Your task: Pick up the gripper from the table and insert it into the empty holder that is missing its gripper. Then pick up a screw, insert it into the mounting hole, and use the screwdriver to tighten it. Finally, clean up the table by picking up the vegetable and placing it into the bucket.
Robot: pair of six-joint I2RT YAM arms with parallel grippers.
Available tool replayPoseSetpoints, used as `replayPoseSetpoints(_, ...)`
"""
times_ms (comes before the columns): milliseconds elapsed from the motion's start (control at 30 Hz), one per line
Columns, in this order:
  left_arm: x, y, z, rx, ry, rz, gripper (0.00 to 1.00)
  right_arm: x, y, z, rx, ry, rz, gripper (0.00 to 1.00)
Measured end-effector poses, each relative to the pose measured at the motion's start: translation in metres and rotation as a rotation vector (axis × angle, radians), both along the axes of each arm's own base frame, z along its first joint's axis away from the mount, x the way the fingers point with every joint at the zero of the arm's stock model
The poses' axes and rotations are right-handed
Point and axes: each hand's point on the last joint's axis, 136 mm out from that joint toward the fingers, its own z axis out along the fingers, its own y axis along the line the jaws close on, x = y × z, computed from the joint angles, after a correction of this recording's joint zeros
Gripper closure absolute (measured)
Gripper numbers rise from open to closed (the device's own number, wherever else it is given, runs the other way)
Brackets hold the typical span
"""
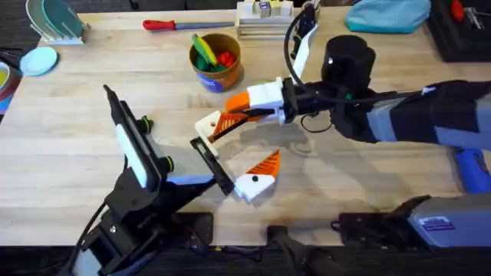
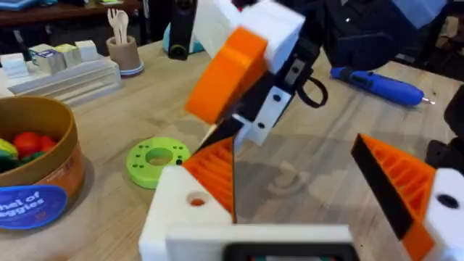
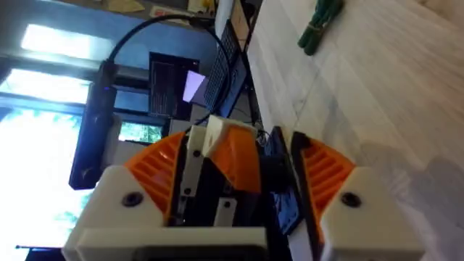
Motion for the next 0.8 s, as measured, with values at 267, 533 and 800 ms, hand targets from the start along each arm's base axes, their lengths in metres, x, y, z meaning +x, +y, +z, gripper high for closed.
replayPoseSetpoints(267, 0.000, 0.000, 0.000, 0.000, 0.000, 0.000, 0.008, 0.036, -0.025, 0.003, 0.006, -0.051, -0.127, 0.077)
replayPoseSetpoints(533, 0.000, 0.000, 0.000, 0.000, 0.000, 0.000, 0.008, 0.106, -0.080, -0.009, -0.128, -0.073, -0.356, 0.064)
replayPoseSetpoints(800, 0.000, 0.000, 0.000, 0.000, 0.000, -0.002, 0.007, 0.120, -0.082, -0.028, -0.556, -0.254, -0.309, 0.061)
